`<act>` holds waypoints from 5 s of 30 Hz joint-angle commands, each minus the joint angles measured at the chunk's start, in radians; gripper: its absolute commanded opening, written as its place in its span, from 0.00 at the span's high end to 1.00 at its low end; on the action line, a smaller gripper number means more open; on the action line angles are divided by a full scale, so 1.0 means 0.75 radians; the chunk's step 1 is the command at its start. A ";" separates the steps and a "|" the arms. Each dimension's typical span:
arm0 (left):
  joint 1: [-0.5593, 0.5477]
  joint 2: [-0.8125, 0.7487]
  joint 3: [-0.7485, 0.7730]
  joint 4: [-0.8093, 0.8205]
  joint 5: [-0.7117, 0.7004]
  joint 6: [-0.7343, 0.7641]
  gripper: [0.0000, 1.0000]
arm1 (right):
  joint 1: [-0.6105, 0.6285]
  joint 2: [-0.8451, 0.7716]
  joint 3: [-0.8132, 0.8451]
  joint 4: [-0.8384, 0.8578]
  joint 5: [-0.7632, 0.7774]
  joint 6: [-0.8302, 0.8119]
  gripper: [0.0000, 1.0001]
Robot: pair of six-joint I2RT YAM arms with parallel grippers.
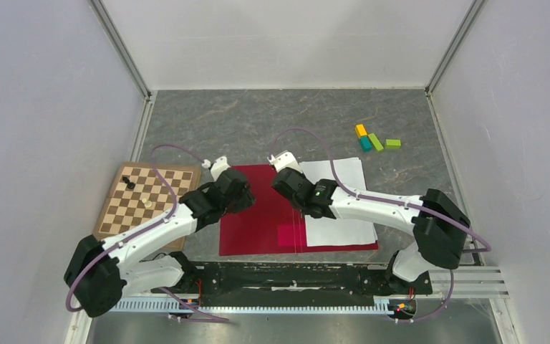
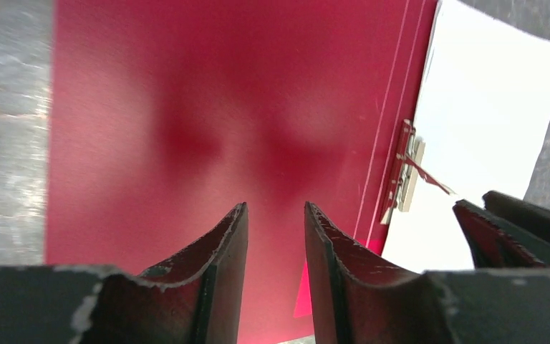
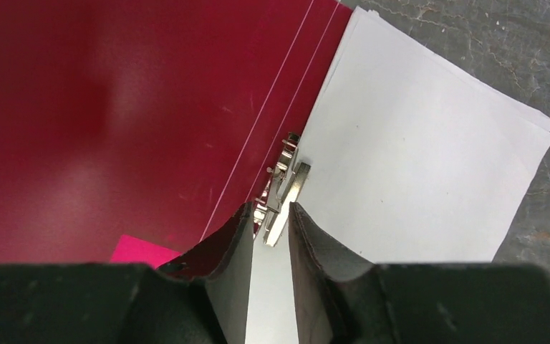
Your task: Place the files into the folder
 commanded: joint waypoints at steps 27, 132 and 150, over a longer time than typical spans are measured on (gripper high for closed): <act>0.254 -0.142 -0.138 -0.124 0.143 0.275 0.56 | 0.021 -0.114 -0.279 0.116 0.056 -0.112 0.90; 0.561 0.289 -0.090 0.280 0.169 0.161 0.45 | -1.408 -0.171 -0.810 0.841 -0.883 0.238 0.02; 0.343 -0.025 -0.290 0.141 0.110 -0.115 0.45 | -1.284 0.119 -0.561 0.772 -0.874 0.141 0.02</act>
